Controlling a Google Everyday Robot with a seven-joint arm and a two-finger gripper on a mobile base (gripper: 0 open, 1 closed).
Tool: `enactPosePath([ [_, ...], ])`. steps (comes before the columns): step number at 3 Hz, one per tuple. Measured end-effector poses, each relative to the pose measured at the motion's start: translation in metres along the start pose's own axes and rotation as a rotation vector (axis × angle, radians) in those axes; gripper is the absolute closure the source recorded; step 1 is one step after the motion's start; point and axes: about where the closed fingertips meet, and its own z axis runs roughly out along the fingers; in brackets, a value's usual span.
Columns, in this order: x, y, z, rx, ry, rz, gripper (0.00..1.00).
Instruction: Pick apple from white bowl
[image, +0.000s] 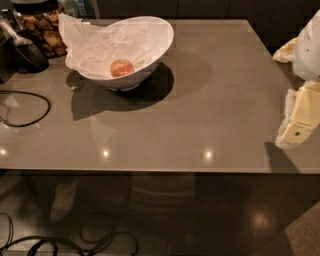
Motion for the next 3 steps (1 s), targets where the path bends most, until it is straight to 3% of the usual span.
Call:
enactPosePath([
  [1, 0.0, 0.0, 0.0, 0.0, 0.0, 0.0, 0.0],
  [3, -0.046, -0.051, -0.033, 0.073, 0.037, -0.021, 0.0],
])
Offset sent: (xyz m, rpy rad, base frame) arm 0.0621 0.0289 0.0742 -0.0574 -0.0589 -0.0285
